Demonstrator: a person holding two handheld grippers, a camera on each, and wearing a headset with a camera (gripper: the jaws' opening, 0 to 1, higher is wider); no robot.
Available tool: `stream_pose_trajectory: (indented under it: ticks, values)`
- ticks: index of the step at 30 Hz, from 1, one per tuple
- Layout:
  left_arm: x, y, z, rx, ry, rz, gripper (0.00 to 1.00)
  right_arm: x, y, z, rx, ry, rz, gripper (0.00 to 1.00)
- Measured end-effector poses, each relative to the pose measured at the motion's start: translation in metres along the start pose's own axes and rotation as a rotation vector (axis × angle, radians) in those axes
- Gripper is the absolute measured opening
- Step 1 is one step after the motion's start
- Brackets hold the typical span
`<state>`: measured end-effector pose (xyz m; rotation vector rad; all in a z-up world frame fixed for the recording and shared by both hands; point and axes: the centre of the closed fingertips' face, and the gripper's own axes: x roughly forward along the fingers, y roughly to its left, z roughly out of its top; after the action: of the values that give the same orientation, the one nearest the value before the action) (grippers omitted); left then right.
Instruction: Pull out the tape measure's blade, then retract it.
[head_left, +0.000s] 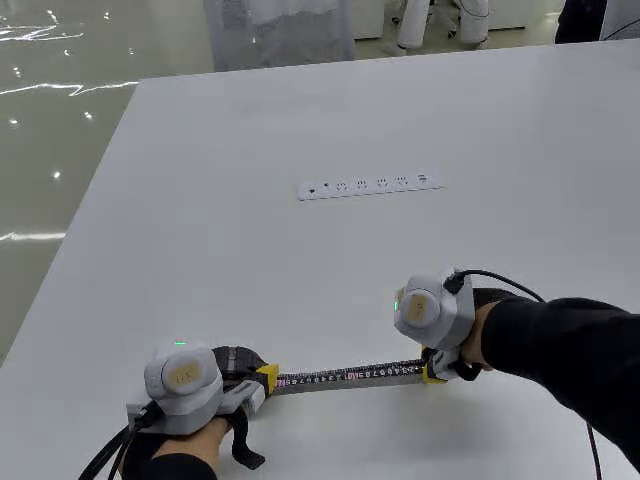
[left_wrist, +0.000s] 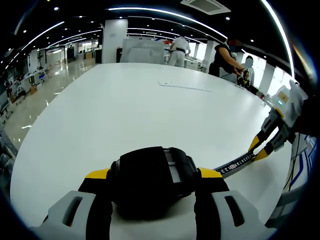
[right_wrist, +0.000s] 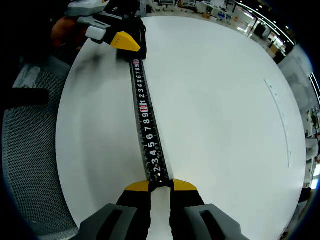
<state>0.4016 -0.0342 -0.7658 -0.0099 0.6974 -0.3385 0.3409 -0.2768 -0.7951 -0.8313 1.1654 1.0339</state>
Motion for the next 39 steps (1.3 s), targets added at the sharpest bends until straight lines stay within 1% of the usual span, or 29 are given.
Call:
stream_pose_trajectory:
  ticks: [3, 7, 14, 18, 21, 30, 32, 35, 37, 39]
  values:
    - [-0.0002, -0.0001, -0.0001, 0.000, 0.001, 0.000, 0.62, 0.0001, 0.0003, 0.0007, -0.013, -0.008, 0.003, 0.09]
    - [-0.0005, -0.0003, -0.0001, 0.000, 0.000, 0.000, 0.62, 0.0008, 0.0005, 0.0017, 0.002, -0.023, 0.002, 0.09]
    - [-0.0006, -0.0001, -0.0003, 0.000, 0.001, 0.000, 0.62, 0.0014, 0.0011, 0.0039, 0.006, -0.008, 0.003, 0.09]
    - [-0.0004, 0.0001, -0.0005, 0.000, 0.001, 0.000, 0.62, 0.0013, 0.0014, 0.0044, 0.001, -0.007, 0.005, 0.09]
    - [-0.0003, 0.0001, -0.0007, -0.001, 0.000, 0.000, 0.62, 0.0015, 0.0010, 0.0051, 0.015, -0.011, 0.008, 0.09]
    - [-0.0002, 0.0001, -0.0008, 0.001, 0.002, -0.001, 0.62, 0.0023, 0.0011, 0.0079, 0.003, -0.013, 0.007, 0.09]
    - [-0.0002, 0.0001, -0.0008, 0.001, 0.002, -0.001, 0.62, 0.0022, 0.0010, 0.0084, 0.033, -0.013, 0.007, 0.09]
    - [-0.0001, 0.0002, -0.0009, -0.001, 0.004, -0.002, 0.62, 0.0027, 0.0013, 0.0096, 0.021, 0.001, 0.006, 0.09]
    - [0.0001, 0.0002, -0.0010, -0.001, 0.008, -0.003, 0.62, 0.0028, 0.0025, 0.0097, -0.013, 0.008, 0.004, 0.09]
    - [0.0001, 0.0002, -0.0010, 0.000, 0.008, -0.003, 0.62, 0.0025, 0.0021, 0.0096, -0.010, 0.007, 0.006, 0.09]
